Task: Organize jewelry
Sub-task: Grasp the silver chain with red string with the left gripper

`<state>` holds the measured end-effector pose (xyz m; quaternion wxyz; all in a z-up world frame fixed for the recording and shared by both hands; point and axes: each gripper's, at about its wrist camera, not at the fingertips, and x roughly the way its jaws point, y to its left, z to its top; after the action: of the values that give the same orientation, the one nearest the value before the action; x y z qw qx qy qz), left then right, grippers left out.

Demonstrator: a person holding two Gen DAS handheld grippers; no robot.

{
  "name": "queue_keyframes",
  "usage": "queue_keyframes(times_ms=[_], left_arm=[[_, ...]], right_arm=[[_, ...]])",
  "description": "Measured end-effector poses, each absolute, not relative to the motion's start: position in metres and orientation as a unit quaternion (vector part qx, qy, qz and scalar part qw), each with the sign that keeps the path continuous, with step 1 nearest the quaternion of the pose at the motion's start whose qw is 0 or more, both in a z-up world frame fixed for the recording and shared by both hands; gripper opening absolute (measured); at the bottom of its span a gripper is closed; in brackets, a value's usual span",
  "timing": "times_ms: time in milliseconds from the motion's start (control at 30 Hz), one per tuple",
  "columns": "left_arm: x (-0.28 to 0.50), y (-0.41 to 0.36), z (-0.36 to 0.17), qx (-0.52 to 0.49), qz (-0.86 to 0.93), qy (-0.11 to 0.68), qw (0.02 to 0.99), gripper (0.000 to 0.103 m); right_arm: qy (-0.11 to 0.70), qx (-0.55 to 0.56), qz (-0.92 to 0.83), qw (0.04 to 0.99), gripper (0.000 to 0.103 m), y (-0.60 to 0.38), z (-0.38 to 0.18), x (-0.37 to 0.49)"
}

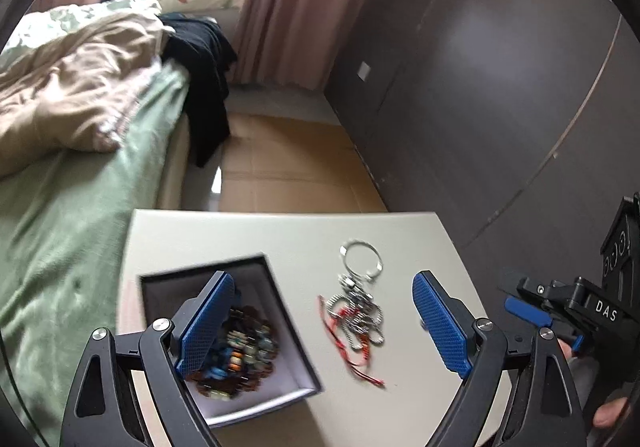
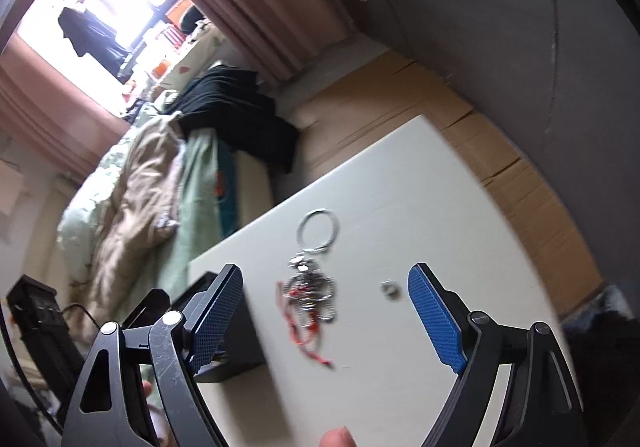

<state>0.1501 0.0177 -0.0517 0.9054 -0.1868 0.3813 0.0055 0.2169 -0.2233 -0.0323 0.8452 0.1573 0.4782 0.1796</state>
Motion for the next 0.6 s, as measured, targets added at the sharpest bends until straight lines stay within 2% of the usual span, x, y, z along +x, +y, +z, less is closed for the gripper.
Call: queue_keyframes(times_ms=[33,67,100,267,500,600], left_arm=[[0.154,0.013,-0.055,-0.185,0.001,0.391,0.902,0.091],[0.156,0.009,-0.058,-0.183,-0.002,0.397,0.9,0.091],[0.159,0.004,-0.061,-0.179,-0.005,0.404,0.897,0.091],[0.172,-0.012,-0.072,-0.171,-0.026,0.437,0.883,0.091],[0.182,-0.034,-0.08,-0.155,-0.059,0.461,0.872,0.091],[0.188,-0.043,-0.083,-0.147,-0.069,0.464,0.871,0.085]], right_arm=[[0.478,0.159,0.178,0.845,0.089,-0.226,-0.033,0.217],[0.476,0.165,0.175,0.846,0.099,-0.233,-0.033,0.218],[0.473,0.17,0.169,0.848,0.103,-0.239,-0.032,0.218],[0.452,0.166,0.131,0.866,0.103,-0.268,-0.028,0.218],[0.482,0.128,0.102,0.861,0.103,-0.288,-0.033,0.231],[0.497,0.131,0.1,0.852,0.103,-0.294,-0.038,0.237]])
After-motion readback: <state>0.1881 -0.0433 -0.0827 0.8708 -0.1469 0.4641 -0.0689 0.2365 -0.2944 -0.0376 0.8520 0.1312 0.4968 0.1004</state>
